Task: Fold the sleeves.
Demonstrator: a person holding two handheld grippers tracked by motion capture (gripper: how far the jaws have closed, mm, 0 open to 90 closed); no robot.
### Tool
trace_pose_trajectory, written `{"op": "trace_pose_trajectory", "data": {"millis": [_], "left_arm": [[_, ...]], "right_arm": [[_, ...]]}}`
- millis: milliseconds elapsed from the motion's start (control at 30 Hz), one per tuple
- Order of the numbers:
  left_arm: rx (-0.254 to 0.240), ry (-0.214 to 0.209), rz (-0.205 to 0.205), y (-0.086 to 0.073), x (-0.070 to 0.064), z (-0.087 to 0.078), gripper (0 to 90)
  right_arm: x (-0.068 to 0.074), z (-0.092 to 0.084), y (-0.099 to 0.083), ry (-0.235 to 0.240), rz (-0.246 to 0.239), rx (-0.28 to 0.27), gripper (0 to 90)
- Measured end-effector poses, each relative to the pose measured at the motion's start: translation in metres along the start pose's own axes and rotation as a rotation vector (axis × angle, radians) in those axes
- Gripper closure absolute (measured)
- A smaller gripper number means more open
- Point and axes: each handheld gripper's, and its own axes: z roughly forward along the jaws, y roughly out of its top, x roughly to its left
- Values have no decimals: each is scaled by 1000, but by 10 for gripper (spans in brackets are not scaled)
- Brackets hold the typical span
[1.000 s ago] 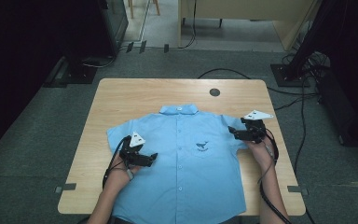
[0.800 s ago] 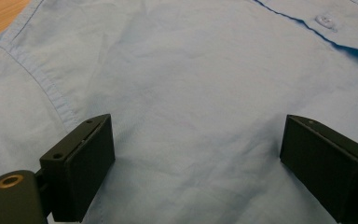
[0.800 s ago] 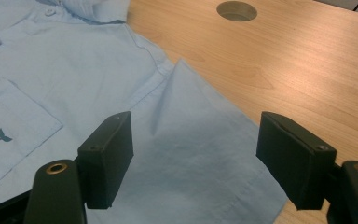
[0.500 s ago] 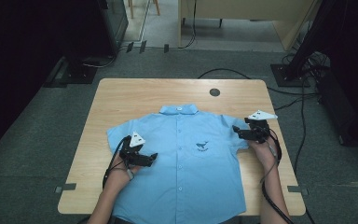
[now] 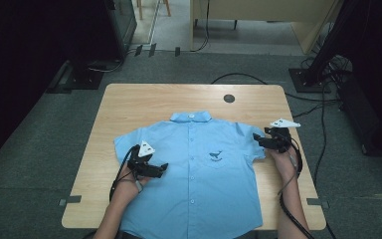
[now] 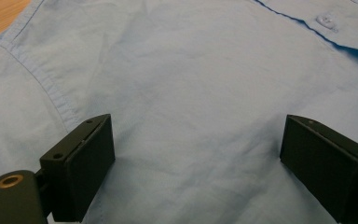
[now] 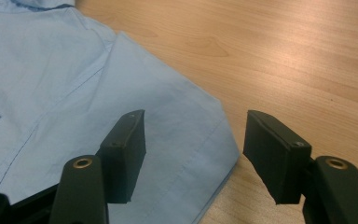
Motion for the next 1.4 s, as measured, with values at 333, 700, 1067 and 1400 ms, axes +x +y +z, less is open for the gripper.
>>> {"op": "trace_pose_trajectory", "data": {"millis": [333, 700, 1067, 1400], "left_arm": [[0, 0, 0, 0, 0, 0, 99], [1, 2, 0, 0, 0, 0, 99], [1, 2, -1, 0, 0, 0, 99], [-1, 2, -3, 0, 0, 0, 99]], "right_arm": [[-4, 7, -2, -44, 8, 40, 488], [2, 4, 0, -36, 79, 64, 879], [10, -4, 7, -34, 48, 49, 885], [21, -15, 16, -14, 15, 18, 885]]}}
